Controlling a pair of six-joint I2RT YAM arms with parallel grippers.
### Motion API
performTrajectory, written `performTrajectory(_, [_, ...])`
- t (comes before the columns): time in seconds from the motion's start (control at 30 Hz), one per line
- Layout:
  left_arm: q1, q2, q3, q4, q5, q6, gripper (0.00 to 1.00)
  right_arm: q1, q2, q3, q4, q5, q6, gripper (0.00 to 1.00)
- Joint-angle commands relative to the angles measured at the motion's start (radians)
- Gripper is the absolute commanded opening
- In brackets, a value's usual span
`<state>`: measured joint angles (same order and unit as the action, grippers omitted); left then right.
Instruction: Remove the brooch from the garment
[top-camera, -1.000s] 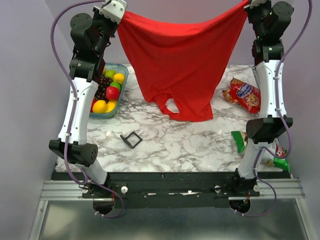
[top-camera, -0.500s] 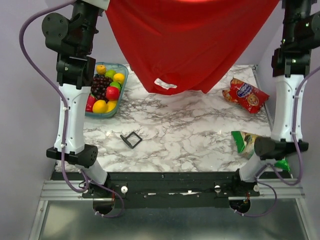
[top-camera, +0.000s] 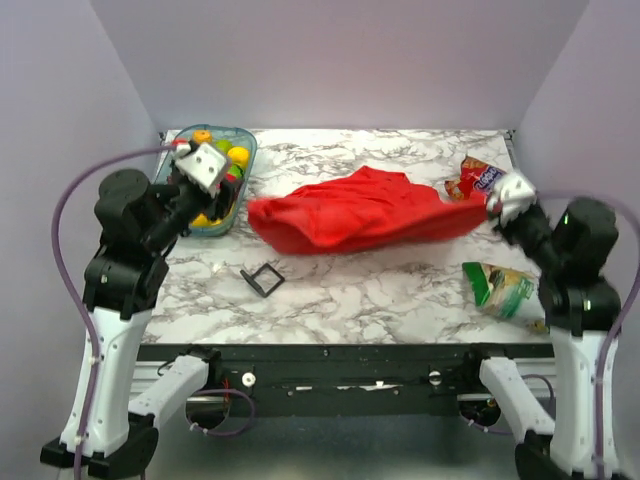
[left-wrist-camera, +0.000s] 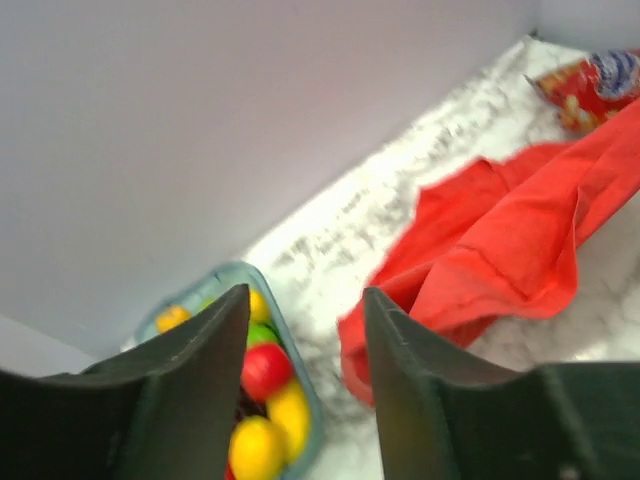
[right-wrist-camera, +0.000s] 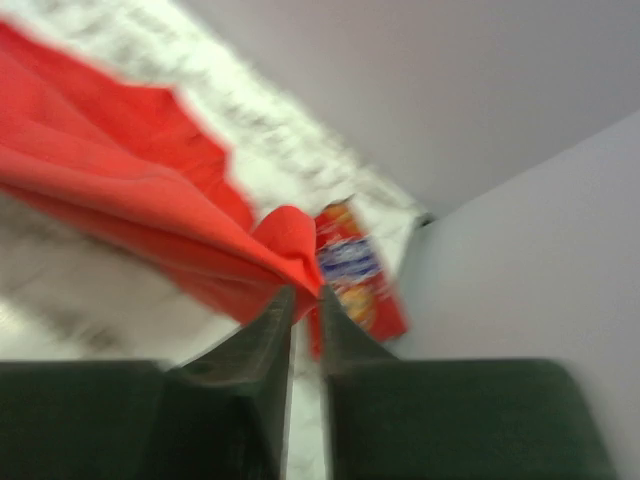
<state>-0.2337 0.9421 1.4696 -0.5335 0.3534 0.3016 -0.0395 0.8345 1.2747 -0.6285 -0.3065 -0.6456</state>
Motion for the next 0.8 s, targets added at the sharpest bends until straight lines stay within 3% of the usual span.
performTrajectory(0.0, [-0.003,-0.109,-0.171,-0.105,0.015,-0.030,0.68,0.000,-0.305,-0.200,-0.369,-0.155,-0.310,0.54])
performTrajectory(0.03, [-0.003,-0.111,-0.189,-0.071,0.009,-0.009,0.69,0.000,-0.345,-0.280,-0.328,-0.151,-0.336,0.72])
performTrajectory(0.13, [-0.003,-0.057,-0.235,0.033,0.001,-0.013,0.72,0.000,-0.284,-0.311,-0.154,-0.174,-0.256,0.75])
performTrajectory(0.2, [-0.003,0.025,-0.239,0.076,-0.004,-0.028,0.72,0.000,-0.107,-0.272,-0.013,-0.178,-0.143,0.75])
performTrajectory(0.37, [-0.003,0.262,-0.174,0.164,-0.066,-0.126,0.70,0.006,0.315,-0.118,0.229,-0.250,0.110,0.67])
performTrajectory(0.5, [-0.003,0.453,-0.106,0.217,-0.106,-0.246,0.68,0.027,0.676,0.107,0.244,-0.244,0.225,0.58])
performTrajectory(0.57, [-0.003,0.501,-0.089,0.239,-0.103,-0.268,0.68,0.033,0.858,0.265,0.199,-0.247,0.251,0.53])
performTrajectory(0.77, [-0.010,0.626,-0.065,0.207,-0.103,-0.257,0.68,0.136,1.113,0.487,0.202,-0.156,0.108,0.53])
